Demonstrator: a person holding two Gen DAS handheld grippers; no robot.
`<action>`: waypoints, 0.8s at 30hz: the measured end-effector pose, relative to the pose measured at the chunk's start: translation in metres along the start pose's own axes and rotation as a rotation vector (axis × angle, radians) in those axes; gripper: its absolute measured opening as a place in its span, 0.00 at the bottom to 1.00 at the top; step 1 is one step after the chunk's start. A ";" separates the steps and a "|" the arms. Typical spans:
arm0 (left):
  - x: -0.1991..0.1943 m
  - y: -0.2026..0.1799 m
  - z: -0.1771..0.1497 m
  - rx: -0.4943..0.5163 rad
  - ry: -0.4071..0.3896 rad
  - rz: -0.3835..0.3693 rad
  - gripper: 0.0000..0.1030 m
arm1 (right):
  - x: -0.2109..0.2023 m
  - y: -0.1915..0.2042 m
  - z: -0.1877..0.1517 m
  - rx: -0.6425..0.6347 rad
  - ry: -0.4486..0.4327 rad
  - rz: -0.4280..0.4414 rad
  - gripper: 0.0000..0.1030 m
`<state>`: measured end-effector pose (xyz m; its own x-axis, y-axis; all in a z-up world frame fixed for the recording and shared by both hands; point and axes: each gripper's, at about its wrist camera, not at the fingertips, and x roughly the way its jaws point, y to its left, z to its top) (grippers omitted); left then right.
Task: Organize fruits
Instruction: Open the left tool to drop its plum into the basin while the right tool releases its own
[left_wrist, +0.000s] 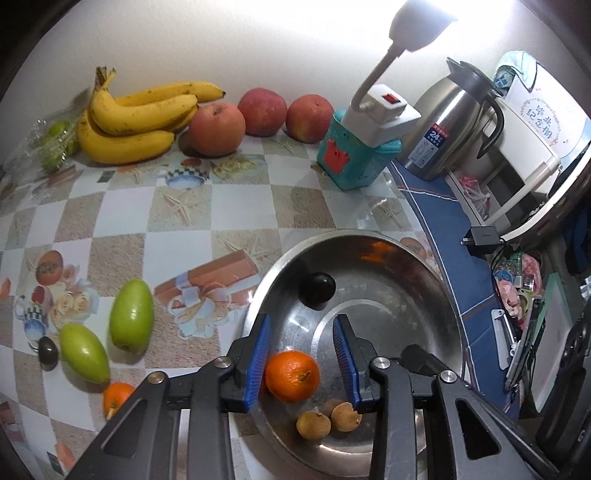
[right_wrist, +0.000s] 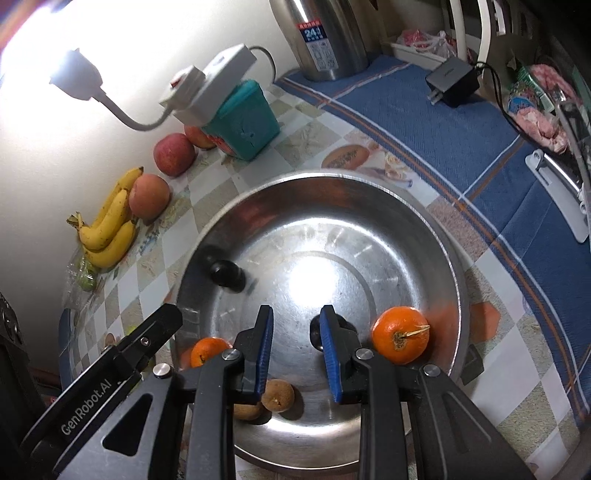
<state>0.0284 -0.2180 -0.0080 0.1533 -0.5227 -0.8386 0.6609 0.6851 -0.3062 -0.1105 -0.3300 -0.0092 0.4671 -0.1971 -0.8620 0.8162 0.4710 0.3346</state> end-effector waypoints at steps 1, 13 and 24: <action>-0.002 0.001 0.000 -0.001 -0.001 0.006 0.38 | -0.002 0.001 0.001 -0.003 -0.005 0.001 0.26; -0.016 0.034 -0.003 -0.069 0.015 0.078 0.38 | -0.008 0.007 -0.001 -0.023 -0.001 0.016 0.26; -0.022 0.073 -0.015 -0.152 0.066 0.181 0.38 | -0.008 0.013 -0.004 -0.036 0.015 0.027 0.26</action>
<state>0.0623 -0.1492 -0.0184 0.2072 -0.3539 -0.9120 0.5082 0.8356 -0.2087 -0.1050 -0.3186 0.0007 0.4833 -0.1717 -0.8585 0.7908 0.5064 0.3439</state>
